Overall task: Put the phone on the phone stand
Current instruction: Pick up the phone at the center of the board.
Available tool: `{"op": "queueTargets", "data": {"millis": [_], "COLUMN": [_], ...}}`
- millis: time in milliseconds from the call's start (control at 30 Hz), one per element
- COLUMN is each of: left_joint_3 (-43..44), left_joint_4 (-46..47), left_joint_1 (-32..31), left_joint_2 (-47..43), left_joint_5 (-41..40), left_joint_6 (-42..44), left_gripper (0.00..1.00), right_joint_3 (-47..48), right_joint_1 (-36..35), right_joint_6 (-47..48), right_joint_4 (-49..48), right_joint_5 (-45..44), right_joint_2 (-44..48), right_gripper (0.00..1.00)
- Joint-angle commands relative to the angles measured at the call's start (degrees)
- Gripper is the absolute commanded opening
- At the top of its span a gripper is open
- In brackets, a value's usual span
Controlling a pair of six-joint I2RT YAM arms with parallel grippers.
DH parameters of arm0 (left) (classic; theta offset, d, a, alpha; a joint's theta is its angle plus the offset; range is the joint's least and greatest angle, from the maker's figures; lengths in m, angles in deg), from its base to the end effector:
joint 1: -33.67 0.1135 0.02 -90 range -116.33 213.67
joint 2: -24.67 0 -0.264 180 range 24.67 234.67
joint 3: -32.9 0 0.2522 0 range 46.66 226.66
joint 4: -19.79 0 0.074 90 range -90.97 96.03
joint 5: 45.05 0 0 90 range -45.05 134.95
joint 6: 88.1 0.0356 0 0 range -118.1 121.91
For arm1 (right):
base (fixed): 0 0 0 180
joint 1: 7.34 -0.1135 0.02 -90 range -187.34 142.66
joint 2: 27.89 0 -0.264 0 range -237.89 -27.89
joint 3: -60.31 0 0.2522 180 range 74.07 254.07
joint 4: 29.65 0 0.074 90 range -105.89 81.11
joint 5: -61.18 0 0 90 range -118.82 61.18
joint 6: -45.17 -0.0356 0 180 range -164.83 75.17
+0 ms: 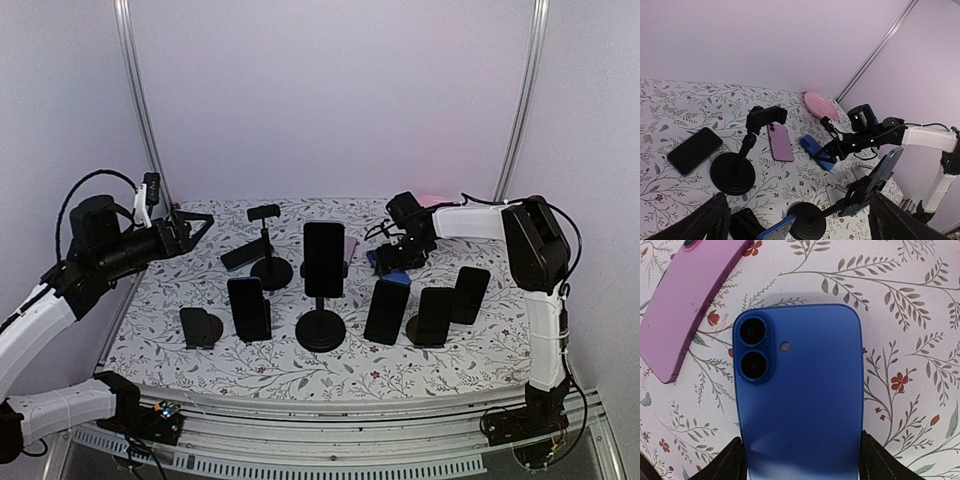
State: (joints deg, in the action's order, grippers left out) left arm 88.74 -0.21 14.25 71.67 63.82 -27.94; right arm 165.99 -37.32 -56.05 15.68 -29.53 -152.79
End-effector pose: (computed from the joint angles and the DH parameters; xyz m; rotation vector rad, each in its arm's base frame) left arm 0.1799 -0.0756 0.3245 0.0827 1.8449 -0.9032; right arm 0.3955 0.2276 0.1480 -0.4387 2.6789 0.1999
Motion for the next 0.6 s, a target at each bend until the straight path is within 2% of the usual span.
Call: {"op": "queueTargets", "data": {"millis": [0, 100, 267, 567], "left_joint_3": [-0.4, -0.2, -0.4, -0.4], "left_joint_4": [0.8, 0.3, 0.8, 3.1], "left_joint_1": [1.3, 1.2, 0.5, -3.4], "left_joint_2": [-2.2, -2.2, 0.4, 1.4], "left_joint_5": [-3.4, -3.4, 1.5, 1.1], "left_joint_6": [1.1, 1.2, 1.2, 0.0], "left_gripper": [0.97, 0.97, 0.97, 0.97], "right_joint_3": [-0.9, -0.8, 0.3, 4.2], "right_joint_1": [-0.3, -0.3, -0.3, -0.3], "right_joint_6": [-1.1, -1.0, -1.0, -0.7], "right_joint_4": [-3.5, -3.8, -4.0, -2.9], "right_joint_5": [0.2, -0.2, -0.5, -2.2], "right_joint_2": [5.3, 6.0, 6.5, 7.1], "right_gripper": [0.51, 0.51, 0.51, 0.51]}}
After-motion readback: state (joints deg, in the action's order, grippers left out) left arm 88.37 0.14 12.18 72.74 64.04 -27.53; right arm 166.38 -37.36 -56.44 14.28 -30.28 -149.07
